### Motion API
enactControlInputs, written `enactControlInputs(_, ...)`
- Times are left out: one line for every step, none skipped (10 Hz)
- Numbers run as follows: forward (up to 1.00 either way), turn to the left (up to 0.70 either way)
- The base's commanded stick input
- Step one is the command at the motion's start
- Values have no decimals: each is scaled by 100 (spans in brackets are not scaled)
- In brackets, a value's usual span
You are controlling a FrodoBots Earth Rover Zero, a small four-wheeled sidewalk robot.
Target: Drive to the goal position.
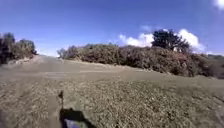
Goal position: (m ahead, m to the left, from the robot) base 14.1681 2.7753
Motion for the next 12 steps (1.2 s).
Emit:
enactControlInputs(70, -35)
enactControlInputs(70, 0)
enactControlInputs(70, 0)
enactControlInputs(70, 0)
enactControlInputs(70, 0)
enactControlInputs(70, 0)
enactControlInputs(70, 0)
enactControlInputs(70, 0)
enactControlInputs(70, 0)
enactControlInputs(70, 0)
enactControlInputs(70, 0)
enactControlInputs(70, 0)
